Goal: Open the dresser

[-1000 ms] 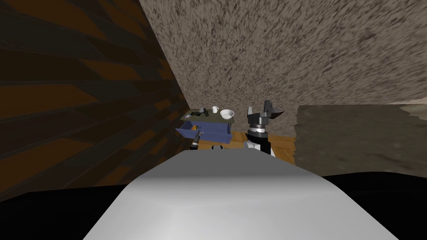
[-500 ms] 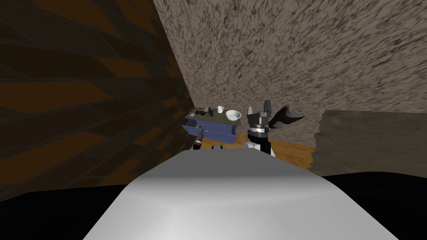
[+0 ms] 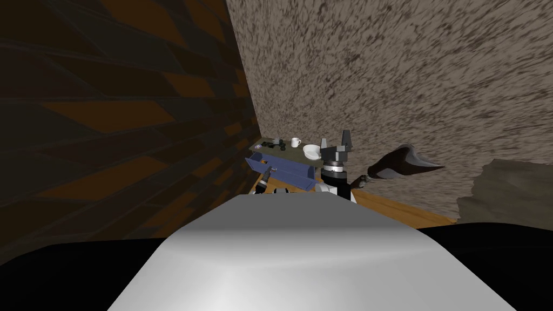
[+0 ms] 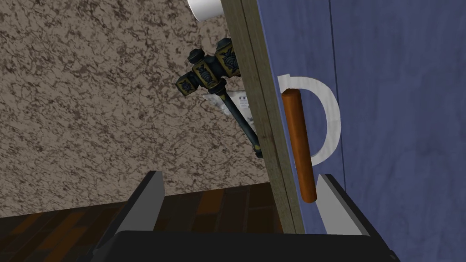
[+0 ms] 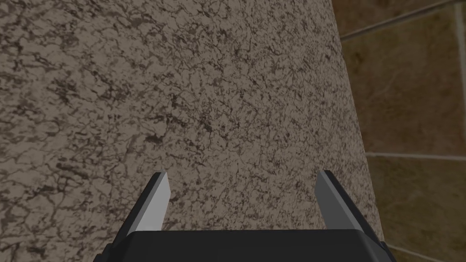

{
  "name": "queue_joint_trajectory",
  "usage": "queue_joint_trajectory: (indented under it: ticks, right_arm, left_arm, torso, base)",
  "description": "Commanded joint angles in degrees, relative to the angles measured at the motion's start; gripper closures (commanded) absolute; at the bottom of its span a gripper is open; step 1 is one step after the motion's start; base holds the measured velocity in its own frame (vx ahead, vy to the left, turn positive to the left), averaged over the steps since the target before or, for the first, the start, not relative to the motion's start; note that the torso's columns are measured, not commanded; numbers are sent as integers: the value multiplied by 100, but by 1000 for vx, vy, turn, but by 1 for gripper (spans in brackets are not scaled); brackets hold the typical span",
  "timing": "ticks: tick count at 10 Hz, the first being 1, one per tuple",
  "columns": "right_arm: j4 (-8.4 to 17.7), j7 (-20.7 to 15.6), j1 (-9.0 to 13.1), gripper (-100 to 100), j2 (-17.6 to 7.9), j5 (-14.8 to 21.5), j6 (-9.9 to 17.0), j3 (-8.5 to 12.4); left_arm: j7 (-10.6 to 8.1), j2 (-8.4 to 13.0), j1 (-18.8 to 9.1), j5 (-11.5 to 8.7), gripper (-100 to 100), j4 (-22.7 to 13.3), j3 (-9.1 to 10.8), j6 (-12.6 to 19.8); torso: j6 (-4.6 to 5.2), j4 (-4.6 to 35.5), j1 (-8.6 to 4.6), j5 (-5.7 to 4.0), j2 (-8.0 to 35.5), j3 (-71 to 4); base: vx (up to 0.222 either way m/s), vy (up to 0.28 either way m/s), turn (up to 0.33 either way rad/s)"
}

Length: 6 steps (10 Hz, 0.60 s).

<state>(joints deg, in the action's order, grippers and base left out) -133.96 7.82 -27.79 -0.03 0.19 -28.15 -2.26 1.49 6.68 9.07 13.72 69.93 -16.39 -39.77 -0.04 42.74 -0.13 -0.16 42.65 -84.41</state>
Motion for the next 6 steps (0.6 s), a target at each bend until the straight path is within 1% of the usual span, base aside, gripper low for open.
queue_joint_trajectory:
  ticks: [1,6]
  right_arm:
    - [1,0,2,0,0,0,0,-1]
    - [1,0,2,0,0,0,0,-1]
  left_arm:
    - [-14,4,7,4,0,29,-24,50]
    - [-14,15,31,4,0,-5,-17,73]
  torso:
    - [4,-15,-1,5,7,9]
    - [5,-41,11,15,-35,-16]
  base:
    - [10,3,-7]
    - [0,0,0]
